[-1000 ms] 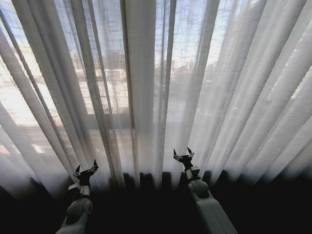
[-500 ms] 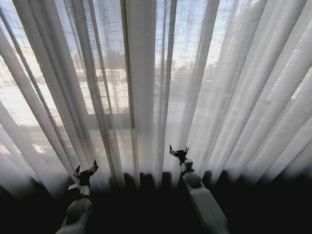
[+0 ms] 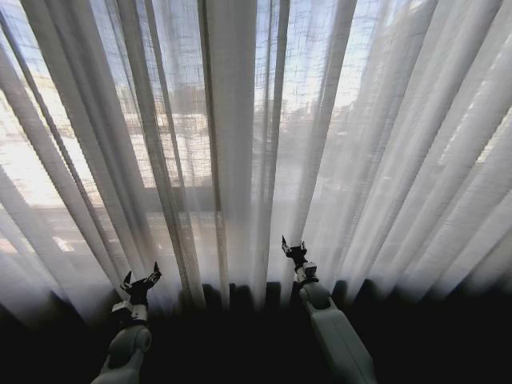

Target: Open the curtains by pulling them apart, changing their state from closed to fully open.

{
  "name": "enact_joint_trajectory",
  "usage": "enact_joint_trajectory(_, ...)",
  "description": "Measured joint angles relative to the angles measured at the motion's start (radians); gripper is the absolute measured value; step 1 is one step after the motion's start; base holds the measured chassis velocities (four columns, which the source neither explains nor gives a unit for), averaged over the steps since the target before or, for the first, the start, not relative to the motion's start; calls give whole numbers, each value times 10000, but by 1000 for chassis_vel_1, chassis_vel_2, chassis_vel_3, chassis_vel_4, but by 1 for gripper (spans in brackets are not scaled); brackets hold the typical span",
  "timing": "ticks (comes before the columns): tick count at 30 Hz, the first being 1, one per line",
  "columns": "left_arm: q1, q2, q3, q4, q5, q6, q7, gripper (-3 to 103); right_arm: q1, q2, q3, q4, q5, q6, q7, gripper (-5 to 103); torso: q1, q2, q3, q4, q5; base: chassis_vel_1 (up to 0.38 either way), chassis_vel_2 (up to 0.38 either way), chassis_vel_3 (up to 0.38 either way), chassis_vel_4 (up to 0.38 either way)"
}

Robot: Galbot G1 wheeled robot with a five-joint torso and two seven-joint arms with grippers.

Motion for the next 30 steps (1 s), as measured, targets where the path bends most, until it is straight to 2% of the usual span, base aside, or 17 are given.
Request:
enact_joint_trajectory(3, 0, 0, 0, 0, 0, 0, 0, 100, -29, 37, 39, 0, 179, 111, -120, 33, 0, 0, 0, 0, -1, 0, 0, 0, 0)
enact_joint_trajectory(5, 0, 0, 0, 0, 0, 0, 0, 100, -35, 67, 49, 0, 266, 161, -177, 33, 0, 0, 0, 1, -1, 0, 0, 0, 0)
enact_joint_trajectory(9, 0, 0, 0, 0, 0, 0, 0, 100, -114, 162, 156, 36, 204, 457, -572, 11, 0, 0, 0, 0, -1, 0, 0, 0, 0)
enact_joint_trajectory(11, 0, 0, 0, 0, 0, 0, 0, 100, -126, 172, 156, 47, 208, 479, -597, 11, -1, 0, 0, 0, 0, 0, 0, 0, 0)
enact_joint_trajectory(13, 0, 0, 0, 0, 0, 0, 0, 100, -159, 191, 156, 67, 320, 556, -733, 2, 0, 1, 0, 2, -1, 0, 0, 0, 0)
enact_joint_trajectory(20, 0, 0, 0, 0, 0, 0, 0, 100, -237, 98, 226, 162, 547, 547, -1179, 0, 0, 0, 0, 1, 0, 0, 0, 0, 0)
enact_joint_trajectory(30, 0, 0, -1, 0, 0, 0, 0, 100, -298, -26, 279, 233, 641, 475, -1278, 0, 0, 1, -1, 3, -1, -46, -47, 53, 44)
